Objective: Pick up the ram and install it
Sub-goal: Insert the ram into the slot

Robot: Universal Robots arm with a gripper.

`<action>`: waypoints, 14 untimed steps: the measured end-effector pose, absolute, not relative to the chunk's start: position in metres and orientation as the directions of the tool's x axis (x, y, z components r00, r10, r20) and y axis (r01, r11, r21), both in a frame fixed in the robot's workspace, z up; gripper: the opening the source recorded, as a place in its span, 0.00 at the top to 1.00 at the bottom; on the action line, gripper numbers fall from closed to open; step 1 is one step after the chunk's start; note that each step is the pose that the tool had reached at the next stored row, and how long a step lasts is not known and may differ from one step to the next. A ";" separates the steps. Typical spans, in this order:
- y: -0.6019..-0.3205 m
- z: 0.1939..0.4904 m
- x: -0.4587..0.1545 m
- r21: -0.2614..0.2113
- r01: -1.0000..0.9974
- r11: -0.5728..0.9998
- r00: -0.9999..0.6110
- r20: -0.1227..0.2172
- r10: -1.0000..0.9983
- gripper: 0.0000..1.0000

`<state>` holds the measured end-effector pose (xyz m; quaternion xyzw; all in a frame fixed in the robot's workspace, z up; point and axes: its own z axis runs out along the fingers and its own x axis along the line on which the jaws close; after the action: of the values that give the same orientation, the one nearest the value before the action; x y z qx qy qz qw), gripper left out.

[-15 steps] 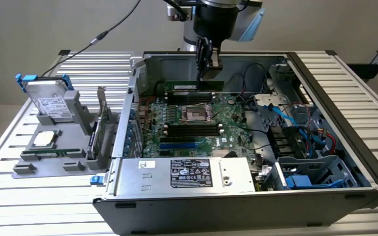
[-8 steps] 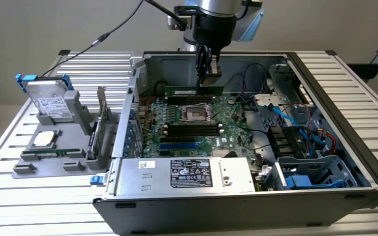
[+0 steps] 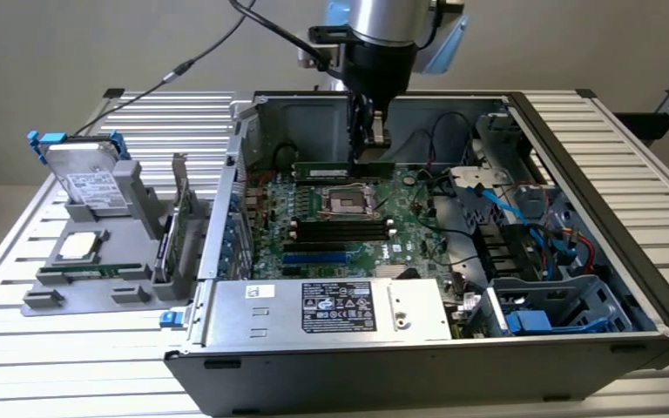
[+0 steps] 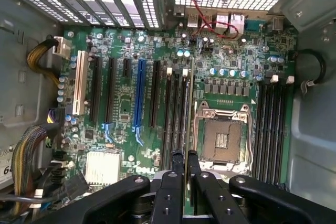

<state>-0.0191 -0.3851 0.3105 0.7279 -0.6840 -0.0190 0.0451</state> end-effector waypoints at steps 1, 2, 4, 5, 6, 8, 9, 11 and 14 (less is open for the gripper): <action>-0.386 0.309 -0.019 0.091 -0.994 -0.059 0.063 0.034 -0.997 0.86; -0.386 0.307 -0.019 0.091 -0.994 -0.059 0.062 0.034 -0.997 0.86; -0.388 0.303 -0.019 0.091 -0.994 -0.056 0.060 0.034 -0.998 0.86; -0.389 0.301 -0.019 0.090 -0.994 -0.055 0.058 0.034 -0.998 0.86; -0.390 0.300 -0.019 0.090 -0.994 -0.054 0.057 0.034 -0.998 0.86; -0.392 0.296 -0.019 0.090 -0.995 -0.052 0.055 0.034 -0.998 0.86; -0.393 0.294 -0.019 0.090 -0.995 -0.051 0.054 0.034 -0.998 0.86; -0.394 0.290 -0.019 0.089 -0.995 -0.050 0.053 0.034 -0.998 0.86; -0.394 0.285 -0.019 0.089 -0.995 -0.049 0.052 0.034 -0.998 0.86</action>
<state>-0.0188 -0.3944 0.2850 0.7239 -0.6883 -0.0184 0.0442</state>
